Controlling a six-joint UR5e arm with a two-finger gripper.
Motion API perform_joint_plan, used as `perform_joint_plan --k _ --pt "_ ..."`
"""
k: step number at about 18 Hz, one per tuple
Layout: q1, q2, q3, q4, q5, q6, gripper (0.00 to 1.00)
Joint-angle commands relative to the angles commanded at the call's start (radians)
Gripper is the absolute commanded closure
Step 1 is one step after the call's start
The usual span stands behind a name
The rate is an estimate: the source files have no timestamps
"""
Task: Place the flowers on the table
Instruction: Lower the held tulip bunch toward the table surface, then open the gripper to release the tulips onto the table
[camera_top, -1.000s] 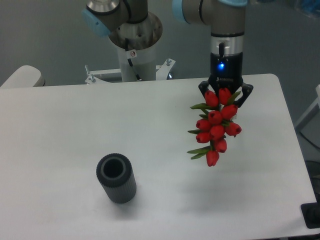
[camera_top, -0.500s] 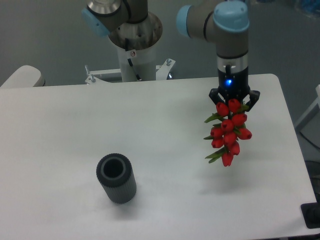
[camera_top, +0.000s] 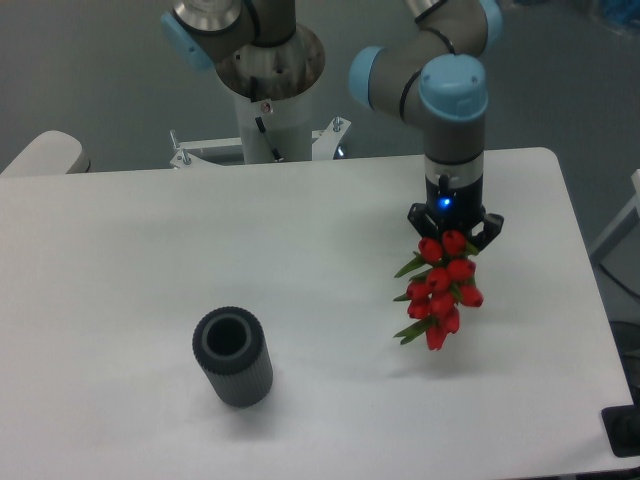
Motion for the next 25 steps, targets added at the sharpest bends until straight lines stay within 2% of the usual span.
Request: perform_joint_plan --k 6,8,10,11,12,14,18,21,25 --pt "-0.049 -0.066 0.022 0.0 0.002 -0.008 0.67" --pt "-0.052 -0.071 0.028 0.0 0.0 -0.009 0.59" --pt "-0.054 -0.074 0.029 0.0 0.0 -0.009 0.58" --pt "-0.054 -0.075 0.029 0.0 0.0 -0.005 0.51" --pt "-0.054 -0.075 0.031 0.0 0.0 -0.003 0.39" --pt "-0.052 -0.075 0.048 0.0 0.0 0.003 0.0" --pt "-0.045 -0.071 0.091 -0.005 0.002 0.009 0.0" --pt "-0.043 -0.072 0.153 -0.018 0.002 0.011 0.0" --pt "-0.037 -0.1 0.264 -0.095 0.003 0.031 0.0"
